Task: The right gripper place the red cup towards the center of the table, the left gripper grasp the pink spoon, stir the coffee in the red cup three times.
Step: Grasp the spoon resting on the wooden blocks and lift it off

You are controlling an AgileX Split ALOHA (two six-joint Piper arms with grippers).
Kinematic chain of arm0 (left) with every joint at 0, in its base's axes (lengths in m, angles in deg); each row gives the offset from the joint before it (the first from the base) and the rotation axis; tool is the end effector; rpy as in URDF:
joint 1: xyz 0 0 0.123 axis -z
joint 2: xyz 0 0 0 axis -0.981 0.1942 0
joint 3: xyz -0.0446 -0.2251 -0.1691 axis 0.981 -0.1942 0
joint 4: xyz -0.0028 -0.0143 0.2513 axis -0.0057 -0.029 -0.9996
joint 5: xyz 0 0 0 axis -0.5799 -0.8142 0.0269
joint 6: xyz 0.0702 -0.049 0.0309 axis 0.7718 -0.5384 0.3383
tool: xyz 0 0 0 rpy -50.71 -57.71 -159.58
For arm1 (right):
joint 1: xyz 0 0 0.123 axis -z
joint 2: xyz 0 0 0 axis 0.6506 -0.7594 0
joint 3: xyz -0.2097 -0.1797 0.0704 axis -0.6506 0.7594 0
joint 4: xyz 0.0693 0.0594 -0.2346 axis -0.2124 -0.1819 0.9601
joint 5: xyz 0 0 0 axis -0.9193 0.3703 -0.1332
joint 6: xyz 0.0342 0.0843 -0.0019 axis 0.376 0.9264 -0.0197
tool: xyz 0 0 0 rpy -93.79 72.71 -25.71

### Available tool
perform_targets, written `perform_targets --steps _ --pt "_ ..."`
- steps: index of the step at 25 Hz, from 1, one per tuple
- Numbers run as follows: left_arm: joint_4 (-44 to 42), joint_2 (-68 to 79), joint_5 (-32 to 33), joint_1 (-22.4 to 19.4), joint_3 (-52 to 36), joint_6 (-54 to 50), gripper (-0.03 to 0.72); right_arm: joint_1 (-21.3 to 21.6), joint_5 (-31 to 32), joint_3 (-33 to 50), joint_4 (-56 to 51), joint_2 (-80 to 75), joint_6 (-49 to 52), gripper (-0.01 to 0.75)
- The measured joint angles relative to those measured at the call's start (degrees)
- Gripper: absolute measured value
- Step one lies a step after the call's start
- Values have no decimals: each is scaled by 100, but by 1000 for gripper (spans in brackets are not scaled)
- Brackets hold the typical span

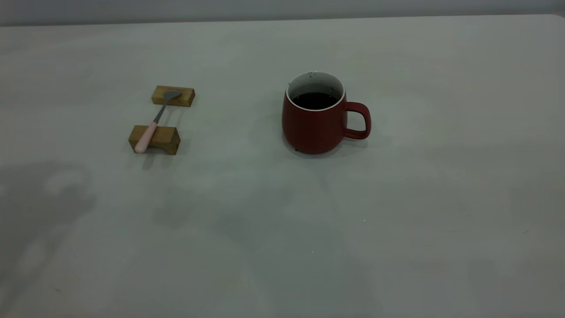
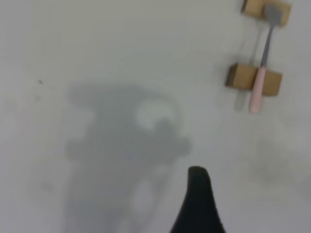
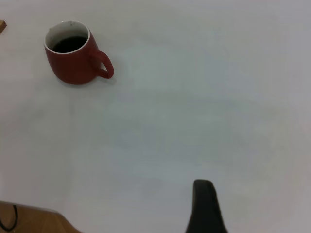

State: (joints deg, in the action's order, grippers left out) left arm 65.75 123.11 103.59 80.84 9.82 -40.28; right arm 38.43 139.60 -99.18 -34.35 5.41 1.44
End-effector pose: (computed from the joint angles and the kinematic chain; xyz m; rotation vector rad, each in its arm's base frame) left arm 0.2687 -0.0095 0.2447 -0.2372 2.5692 -0.0951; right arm -0.0029 0.0084 0.2635 -0.2011 2.1553 0.0662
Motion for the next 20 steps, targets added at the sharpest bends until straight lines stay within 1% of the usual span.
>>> perform_targets --steps 8,13,20 --pt "65 2003 -219 452 707 30 668 0 0 0 0 0 0 587" --pt "83 2925 -289 709 1055 30 666 0 0 0 0 0 0 587" --pt "88 3896 -514 772 1402 96 666 0 0 0 0 0 0 587"
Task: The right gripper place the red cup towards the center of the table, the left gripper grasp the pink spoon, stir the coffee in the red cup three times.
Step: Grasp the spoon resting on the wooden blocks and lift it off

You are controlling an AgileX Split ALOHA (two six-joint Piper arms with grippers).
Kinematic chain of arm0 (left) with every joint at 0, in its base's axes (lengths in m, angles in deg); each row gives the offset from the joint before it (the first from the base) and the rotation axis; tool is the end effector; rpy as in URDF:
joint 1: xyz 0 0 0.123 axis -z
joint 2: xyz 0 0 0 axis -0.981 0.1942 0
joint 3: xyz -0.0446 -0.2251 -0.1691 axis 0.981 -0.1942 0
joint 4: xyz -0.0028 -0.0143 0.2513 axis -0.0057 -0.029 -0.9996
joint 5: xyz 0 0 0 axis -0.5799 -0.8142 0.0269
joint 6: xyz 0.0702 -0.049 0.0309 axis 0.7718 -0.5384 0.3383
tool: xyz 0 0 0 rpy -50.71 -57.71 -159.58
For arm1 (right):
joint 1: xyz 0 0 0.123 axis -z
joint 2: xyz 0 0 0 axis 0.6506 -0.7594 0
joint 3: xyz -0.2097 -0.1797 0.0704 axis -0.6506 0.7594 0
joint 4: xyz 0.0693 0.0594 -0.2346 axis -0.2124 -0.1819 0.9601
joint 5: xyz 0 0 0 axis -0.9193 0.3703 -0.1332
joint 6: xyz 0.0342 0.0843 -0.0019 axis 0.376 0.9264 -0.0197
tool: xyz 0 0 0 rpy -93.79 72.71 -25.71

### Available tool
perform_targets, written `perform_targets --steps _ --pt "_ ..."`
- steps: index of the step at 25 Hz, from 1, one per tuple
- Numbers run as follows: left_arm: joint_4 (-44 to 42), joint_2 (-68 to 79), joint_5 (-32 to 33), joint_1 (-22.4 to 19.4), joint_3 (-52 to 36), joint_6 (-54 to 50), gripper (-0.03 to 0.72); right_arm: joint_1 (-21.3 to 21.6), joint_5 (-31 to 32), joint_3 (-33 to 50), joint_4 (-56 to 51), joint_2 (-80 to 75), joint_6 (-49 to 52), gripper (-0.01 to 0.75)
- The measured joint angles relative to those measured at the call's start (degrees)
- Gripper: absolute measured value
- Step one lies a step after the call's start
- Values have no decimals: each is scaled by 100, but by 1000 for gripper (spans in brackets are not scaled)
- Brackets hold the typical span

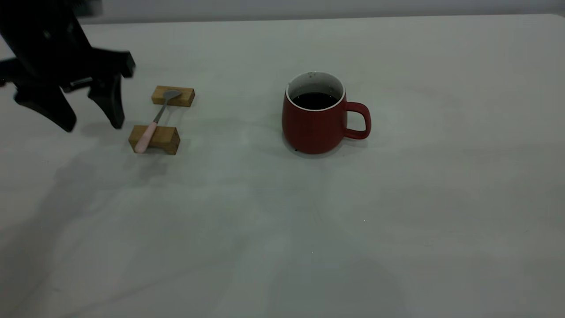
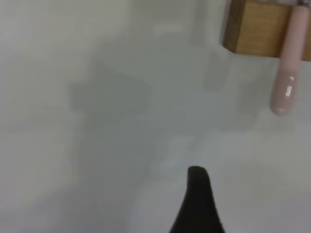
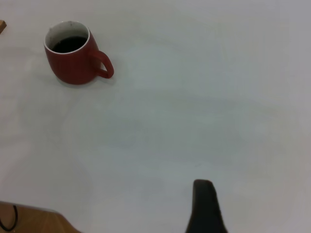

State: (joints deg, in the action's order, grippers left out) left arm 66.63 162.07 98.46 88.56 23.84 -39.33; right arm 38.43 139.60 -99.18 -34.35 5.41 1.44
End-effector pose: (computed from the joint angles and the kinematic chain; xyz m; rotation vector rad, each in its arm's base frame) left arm 0.3588 -0.0623 0.0879 -0.0668 2.9267 -0.0719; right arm -0.0029 0.0084 0.2635 -0.2011 2.1553 0.0662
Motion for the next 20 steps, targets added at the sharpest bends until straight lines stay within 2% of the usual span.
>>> perform_targets --steps 13,20 --pt "18 1073 -544 284 572 238 650 0 0 0 0 0 0 587" --pt "18 1251 -723 287 598 245 567 0 0 0 0 0 0 587"
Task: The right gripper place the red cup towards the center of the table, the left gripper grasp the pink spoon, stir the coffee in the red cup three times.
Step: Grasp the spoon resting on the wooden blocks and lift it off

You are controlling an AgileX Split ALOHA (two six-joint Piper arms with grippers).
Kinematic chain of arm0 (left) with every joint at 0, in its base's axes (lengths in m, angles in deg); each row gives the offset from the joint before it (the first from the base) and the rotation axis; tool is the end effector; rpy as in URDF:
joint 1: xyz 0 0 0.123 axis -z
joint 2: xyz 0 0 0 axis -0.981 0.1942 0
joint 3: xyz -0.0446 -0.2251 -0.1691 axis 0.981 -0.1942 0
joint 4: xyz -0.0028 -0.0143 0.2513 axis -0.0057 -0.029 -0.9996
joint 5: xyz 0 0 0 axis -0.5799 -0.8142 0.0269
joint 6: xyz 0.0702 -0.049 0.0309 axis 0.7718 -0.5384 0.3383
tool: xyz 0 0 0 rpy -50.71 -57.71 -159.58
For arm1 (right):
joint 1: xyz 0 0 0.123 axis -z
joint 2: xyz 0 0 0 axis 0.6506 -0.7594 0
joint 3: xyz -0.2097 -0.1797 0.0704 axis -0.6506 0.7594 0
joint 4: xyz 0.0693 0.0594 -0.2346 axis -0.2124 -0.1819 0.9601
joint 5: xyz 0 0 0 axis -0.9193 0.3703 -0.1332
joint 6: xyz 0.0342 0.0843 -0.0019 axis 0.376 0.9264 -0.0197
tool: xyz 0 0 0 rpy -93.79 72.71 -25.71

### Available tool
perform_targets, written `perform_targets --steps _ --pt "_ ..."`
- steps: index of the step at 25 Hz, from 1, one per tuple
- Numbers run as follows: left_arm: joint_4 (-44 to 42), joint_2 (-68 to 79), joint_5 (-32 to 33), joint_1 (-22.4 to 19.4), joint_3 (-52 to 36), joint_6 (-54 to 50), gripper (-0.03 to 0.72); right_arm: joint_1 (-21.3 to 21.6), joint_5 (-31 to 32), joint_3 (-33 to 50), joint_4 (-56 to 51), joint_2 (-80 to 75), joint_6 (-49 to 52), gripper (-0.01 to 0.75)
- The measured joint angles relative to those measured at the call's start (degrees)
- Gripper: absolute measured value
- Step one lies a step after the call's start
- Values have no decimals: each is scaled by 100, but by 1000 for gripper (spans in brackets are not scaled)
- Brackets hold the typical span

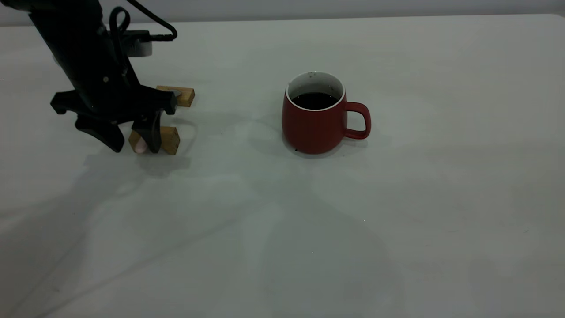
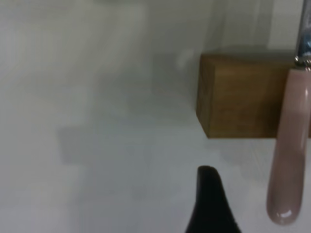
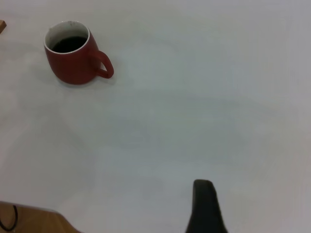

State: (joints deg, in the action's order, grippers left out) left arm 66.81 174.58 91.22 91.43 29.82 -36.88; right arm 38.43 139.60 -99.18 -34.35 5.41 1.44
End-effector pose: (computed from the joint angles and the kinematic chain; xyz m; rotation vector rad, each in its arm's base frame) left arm 0.3806 -0.0858 0.0276 0.0634 2.9146 -0.0759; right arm -0.0029 0.0084 0.2635 -0.2011 2.1553 0.0662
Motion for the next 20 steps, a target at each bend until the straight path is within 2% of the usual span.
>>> perform_targets --steps 6,8,11,13,14,17,20 --pt "0 137 -119 0 0 57 523 0 0 0 0 0 0 587" --pt "0 137 -162 0 0 106 481 0 0 0 0 0 0 587" --pt "0 137 -249 0 0 123 338 0 0 0 0 0 0 587" --pt "0 137 -314 0 0 123 200 0 0 0 0 0 0 587" --pt "0 137 -331 0 0 123 164 0 0 0 0 0 0 587" --pt "14 137 -323 0 0 57 168 0 0 0 0 0 0 587" --pt "311 -19 132 0 120 -195 168 0 0 0 0 0 0 587"
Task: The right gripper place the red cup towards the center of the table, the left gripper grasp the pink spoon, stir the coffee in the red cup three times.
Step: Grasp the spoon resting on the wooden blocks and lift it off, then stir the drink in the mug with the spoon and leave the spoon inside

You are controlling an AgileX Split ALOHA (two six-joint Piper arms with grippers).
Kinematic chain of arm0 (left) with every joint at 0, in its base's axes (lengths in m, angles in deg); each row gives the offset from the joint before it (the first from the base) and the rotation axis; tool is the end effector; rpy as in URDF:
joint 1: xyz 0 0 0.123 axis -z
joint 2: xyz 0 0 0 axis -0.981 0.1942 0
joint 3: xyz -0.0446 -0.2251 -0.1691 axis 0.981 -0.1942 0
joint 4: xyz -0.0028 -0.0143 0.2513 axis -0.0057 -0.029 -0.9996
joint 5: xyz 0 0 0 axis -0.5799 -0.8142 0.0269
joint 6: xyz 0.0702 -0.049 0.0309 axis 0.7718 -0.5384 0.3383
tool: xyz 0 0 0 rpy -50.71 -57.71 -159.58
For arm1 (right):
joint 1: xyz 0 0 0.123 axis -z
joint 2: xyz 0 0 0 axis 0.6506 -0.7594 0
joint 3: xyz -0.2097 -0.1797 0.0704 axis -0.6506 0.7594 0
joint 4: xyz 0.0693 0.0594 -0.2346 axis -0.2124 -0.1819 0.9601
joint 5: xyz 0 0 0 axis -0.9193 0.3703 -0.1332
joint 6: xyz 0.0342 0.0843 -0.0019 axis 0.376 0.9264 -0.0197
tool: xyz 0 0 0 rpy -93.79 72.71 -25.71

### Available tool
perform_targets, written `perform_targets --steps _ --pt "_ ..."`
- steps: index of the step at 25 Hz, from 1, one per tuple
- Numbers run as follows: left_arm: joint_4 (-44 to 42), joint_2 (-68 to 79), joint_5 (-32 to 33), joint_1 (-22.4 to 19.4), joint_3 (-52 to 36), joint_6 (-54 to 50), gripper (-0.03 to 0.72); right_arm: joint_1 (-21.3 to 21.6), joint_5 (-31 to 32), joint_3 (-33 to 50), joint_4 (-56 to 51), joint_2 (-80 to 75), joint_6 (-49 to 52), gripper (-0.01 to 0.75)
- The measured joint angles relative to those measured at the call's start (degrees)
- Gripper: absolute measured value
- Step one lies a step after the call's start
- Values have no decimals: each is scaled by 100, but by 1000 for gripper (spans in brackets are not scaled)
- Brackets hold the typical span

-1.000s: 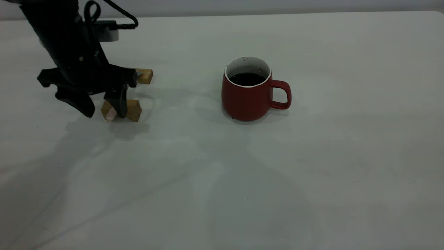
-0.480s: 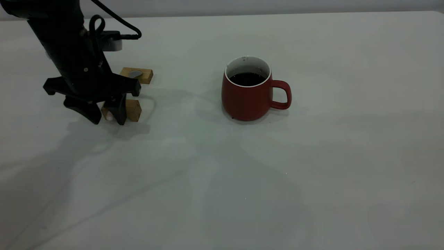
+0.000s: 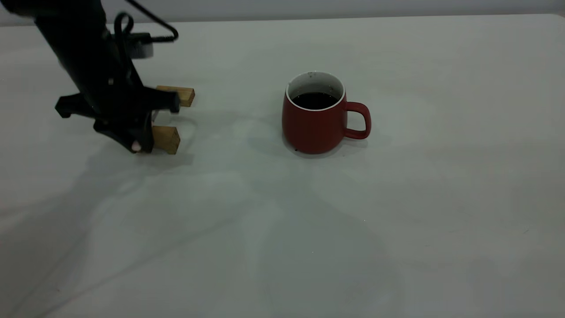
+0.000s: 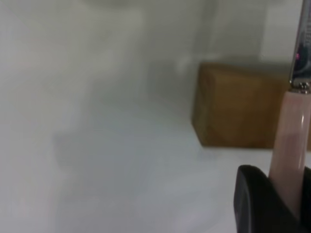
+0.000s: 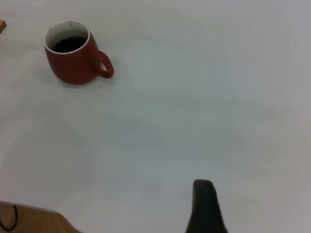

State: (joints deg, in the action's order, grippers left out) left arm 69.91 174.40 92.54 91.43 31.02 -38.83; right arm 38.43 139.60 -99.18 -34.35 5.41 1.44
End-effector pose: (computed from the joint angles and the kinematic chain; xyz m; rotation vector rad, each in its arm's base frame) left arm 0.3843 -0.0886 0.0321 -0.0560 2.9188 -0.1194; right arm -0.0029 0.0084 0.2635 -0.2011 2.1553 0.0662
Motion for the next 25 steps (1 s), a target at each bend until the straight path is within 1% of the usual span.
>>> perform_targets --steps 3,5,9,10,12,14,16,18,21,25 --pt "905 -358 753 0 311 -383 168 0 0 0 0 0 0 587" --pt "1697 -624 1246 0 494 -940 168 0 0 0 0 0 0 587" --pt "3638 -901 2263 0 574 -2303 168 0 0 0 0 0 0 587" --pt "4365 -924 2491 0 574 -2647 168 0 0 0 0 0 6 587" --pt "5447 -936 2725 0 574 -3168 168 0 0 0 0 0 6 587" --pt "6623 -936 2986 0 574 -3541 168 0 0 0 0 0 6 587" --pt "7480 -910 3298 13 574 -3652 168 0 0 0 0 0 6 587" --pt "8033 -856 3446 48 574 -3673 168 0 0 0 0 0 6 587" --pt "8711 -700 3469 144 574 -3685 168 0 0 0 0 0 6 587" --pt "9231 -442 3309 252 574 -3691 168 0 0 0 0 0 0 587"
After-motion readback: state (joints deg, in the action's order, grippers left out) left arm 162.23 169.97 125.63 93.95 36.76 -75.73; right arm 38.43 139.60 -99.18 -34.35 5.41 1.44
